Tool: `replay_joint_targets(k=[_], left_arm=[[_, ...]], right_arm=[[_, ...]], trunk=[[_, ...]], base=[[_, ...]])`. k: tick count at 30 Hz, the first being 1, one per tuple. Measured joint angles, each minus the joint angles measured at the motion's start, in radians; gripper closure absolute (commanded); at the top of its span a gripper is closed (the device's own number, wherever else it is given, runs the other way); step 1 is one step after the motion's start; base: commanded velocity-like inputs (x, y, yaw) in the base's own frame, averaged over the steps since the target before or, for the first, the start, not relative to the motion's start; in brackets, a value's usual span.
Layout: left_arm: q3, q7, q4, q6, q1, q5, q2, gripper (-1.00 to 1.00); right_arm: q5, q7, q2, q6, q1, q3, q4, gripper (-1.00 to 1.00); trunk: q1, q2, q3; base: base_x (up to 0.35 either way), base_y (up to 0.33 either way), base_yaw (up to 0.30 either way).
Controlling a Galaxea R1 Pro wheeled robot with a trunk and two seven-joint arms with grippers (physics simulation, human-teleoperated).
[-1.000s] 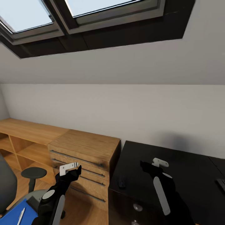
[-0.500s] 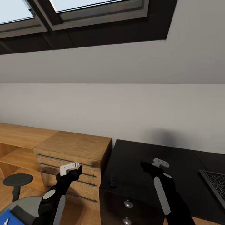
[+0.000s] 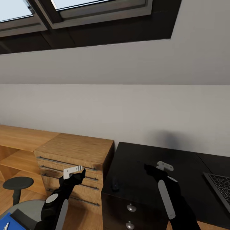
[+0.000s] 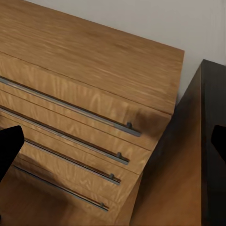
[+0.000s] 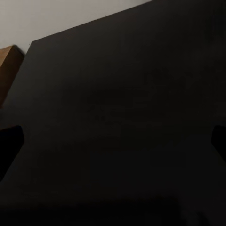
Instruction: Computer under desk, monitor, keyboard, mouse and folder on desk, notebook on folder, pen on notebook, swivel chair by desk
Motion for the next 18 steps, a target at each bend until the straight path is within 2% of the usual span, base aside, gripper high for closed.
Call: replay_joint_targets(k=[6, 18], left_arm=[[0.0, 0.0, 0.0, 0.0, 0.0, -0.001, 0.002, -1.0], [-0.001, 0.0, -0.001, 0.001, 0.0, -0.001, 0.001, -1.0]], right_arm=[[-0.002, 0.0, -0.003, -0.001, 0.0, -0.001, -0.001, -1.0], [-0.003, 0.0, -0.004, -0.001, 0.001, -0.003, 0.002, -1.0]], trunk=[[0.0, 0.0, 0.0], [0.0, 0.0, -0.003]], base=[[0.0, 0.0, -0.037], [0.0, 0.0, -0.242]])
